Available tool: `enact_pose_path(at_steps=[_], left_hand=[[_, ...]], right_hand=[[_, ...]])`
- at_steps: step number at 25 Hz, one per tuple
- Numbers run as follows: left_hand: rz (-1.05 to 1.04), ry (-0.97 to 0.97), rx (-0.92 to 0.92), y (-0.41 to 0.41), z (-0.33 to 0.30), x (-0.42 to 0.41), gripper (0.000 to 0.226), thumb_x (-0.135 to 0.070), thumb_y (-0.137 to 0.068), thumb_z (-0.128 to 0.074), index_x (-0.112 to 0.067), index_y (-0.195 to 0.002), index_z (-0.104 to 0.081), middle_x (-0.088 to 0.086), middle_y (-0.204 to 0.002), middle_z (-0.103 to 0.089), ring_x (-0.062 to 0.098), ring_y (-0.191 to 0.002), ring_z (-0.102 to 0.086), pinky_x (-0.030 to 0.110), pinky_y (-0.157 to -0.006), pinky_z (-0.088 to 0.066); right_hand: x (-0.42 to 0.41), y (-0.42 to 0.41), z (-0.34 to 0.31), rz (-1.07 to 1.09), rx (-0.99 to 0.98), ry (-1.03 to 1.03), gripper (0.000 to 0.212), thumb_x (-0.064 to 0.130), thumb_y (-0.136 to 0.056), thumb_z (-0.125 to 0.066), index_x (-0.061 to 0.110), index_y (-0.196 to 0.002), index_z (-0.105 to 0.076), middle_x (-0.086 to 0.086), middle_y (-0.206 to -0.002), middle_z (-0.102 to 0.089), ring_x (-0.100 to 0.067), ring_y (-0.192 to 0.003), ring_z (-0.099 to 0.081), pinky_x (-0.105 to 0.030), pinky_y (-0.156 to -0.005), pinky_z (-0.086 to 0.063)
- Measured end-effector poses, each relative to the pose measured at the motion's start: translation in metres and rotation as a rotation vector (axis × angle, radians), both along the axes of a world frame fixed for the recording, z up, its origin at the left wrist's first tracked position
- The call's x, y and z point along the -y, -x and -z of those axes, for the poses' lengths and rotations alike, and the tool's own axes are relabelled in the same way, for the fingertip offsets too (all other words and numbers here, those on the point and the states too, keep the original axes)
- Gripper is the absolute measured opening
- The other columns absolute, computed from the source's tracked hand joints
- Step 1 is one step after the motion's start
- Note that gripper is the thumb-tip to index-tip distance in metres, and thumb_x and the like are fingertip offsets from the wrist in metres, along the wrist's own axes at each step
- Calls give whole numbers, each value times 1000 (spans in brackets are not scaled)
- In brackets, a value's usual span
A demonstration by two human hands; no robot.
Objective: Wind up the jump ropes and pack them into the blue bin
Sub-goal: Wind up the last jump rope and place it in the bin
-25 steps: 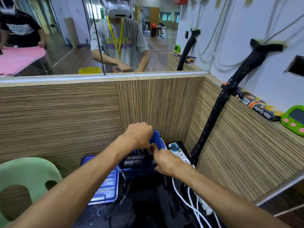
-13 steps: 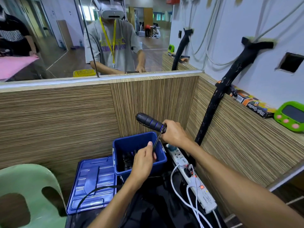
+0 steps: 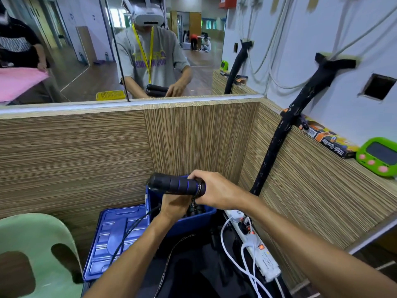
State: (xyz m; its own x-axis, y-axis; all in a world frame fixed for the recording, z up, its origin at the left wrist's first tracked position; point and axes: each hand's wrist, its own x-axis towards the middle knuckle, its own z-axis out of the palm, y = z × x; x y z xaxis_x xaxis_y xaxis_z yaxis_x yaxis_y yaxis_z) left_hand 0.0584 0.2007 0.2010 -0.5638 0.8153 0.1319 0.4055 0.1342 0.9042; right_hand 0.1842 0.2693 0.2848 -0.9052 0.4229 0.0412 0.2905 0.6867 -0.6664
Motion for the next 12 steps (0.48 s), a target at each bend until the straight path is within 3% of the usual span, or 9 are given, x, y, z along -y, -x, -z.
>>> enact_pose_path(at_steps=[1,3,4,6,8,10,12], left_hand=[[34,-63,84,-2,-2,3,13,-18,-84,-62,-18,-74,-53,0,-72,-50,7,-63,-46,32,-66,-43],[93,-19,13,-7,-4,12,28,-5,-92,-57,-25,-76,-47,-5,-74,-46,4,-66,-43,33,-77,-45],[115,61,-158,-7,-8,14,21,-13,-96,-51,-21,-77,-49,-5,-73,-47,7,-67,-46,37,-79,-47],[144,221,-581,2,-19,9,40,-35,-102,-37,-12,-74,-54,3,-70,-53,23,-69,-57,41,-73,-49],[207,296,-744,13,-36,3,54,-45,-103,-25,-20,-60,-46,-1,-63,-53,27,-70,-60,37,-65,-43],[360,243,-947,30,-43,1,61,-53,-100,-19,-19,-56,-45,-2,-58,-54,26,-65,-61,34,-58,-39],[496,250,-1215,46,-56,4,71,-59,-98,-11,-17,-60,-53,3,-56,-60,29,-57,-61,30,-49,-37]], right_hand=[[5,-1,0,-34,-13,-7,42,6,-74,-72,27,-104,-53,4,-82,-65,-10,-69,-61,-29,-64,-50],[11,-4,1,-95,-12,-37,44,8,-76,-72,29,-106,-48,3,-81,-64,-16,-71,-62,-38,-66,-51],[13,-7,1,-117,9,-54,43,9,-77,-71,28,-106,-46,3,-80,-63,-17,-71,-62,-40,-66,-51],[15,-13,2,-147,69,-108,40,13,-80,-70,29,-101,-39,7,-75,-59,-18,-69,-59,-34,-63,-44],[24,-20,1,-168,96,-157,47,32,-80,-77,32,-98,-35,9,-77,-57,-19,-72,-59,-32,-66,-43],[37,-26,4,-183,80,-237,57,56,-73,-78,29,-105,-39,7,-84,-59,-21,-79,-60,-37,-71,-48],[47,-30,11,-205,58,-351,58,58,-73,-75,27,-108,-40,4,-87,-62,-25,-80,-60,-39,-71,-48]])
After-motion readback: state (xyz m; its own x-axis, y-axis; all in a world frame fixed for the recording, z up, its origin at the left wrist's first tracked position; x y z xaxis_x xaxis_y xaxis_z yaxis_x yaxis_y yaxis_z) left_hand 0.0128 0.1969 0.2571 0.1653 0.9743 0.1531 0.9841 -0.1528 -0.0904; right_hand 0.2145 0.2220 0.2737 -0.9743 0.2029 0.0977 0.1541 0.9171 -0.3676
